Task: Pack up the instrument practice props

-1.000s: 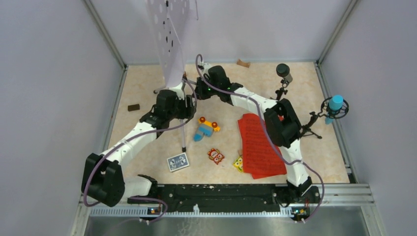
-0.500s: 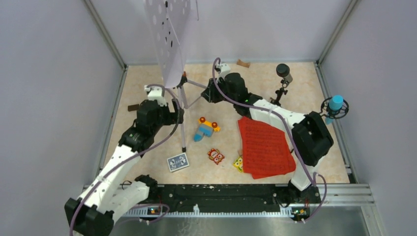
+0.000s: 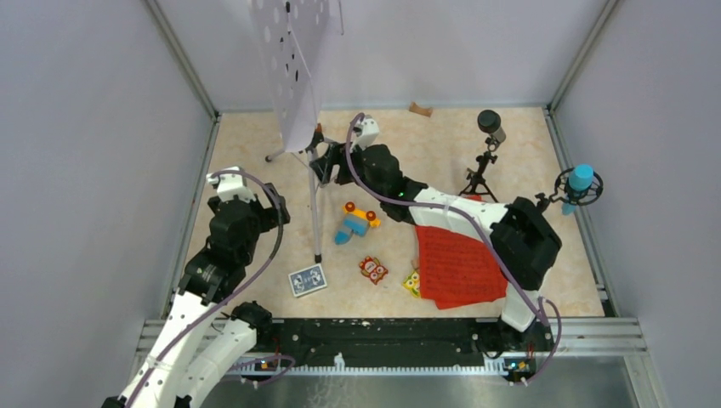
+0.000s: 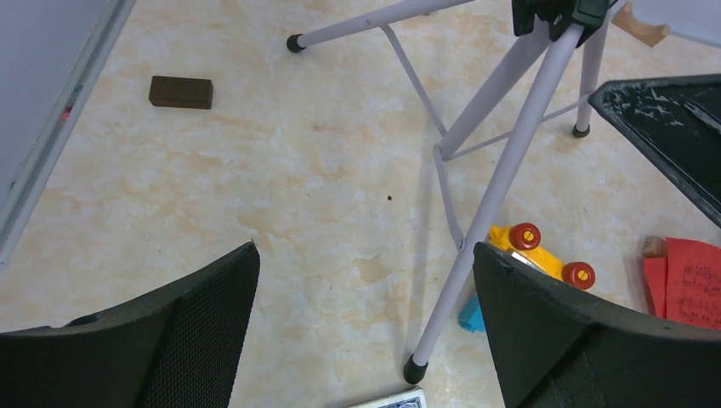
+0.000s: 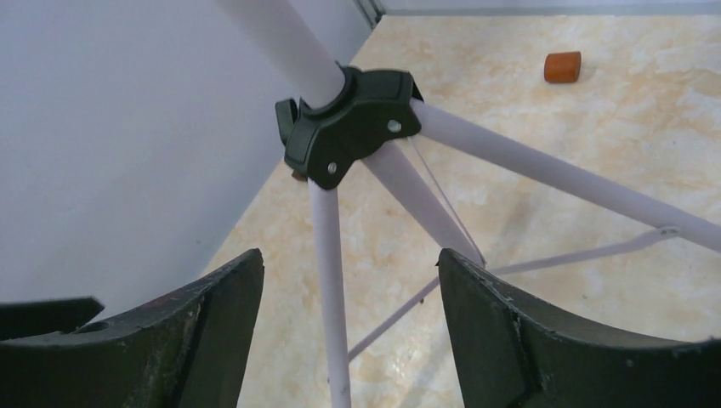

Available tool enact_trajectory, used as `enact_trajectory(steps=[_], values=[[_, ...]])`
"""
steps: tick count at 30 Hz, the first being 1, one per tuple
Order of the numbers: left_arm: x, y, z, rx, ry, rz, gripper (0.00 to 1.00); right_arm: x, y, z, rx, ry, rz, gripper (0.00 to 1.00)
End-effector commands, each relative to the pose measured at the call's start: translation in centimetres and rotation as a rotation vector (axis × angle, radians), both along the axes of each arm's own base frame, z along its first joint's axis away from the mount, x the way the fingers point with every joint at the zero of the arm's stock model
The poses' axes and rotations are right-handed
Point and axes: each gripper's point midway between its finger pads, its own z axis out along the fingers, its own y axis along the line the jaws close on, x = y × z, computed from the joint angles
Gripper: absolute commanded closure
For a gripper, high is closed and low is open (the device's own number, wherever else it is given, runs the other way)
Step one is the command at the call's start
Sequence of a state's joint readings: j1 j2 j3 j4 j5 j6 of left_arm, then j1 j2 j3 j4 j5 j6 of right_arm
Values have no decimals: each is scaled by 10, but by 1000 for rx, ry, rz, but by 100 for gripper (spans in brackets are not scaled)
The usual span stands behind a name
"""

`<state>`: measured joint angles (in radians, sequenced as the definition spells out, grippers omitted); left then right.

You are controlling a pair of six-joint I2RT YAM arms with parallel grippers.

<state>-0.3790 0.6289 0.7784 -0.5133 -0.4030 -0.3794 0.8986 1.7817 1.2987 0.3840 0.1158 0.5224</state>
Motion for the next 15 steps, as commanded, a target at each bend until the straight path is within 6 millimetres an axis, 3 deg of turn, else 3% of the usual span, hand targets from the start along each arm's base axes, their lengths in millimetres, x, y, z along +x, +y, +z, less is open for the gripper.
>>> enact_trajectory(steps=[1,9,15], values=[[-3,13,-1,32,-5,56,1,11,25,19,58,-49,-39,25],[-6,16,4,74,1,42,1,40,46,-1,-114,-97,-130,26],[-7,15,3,72,1,32,1,56,59,-19,-243,-150,-123,33]])
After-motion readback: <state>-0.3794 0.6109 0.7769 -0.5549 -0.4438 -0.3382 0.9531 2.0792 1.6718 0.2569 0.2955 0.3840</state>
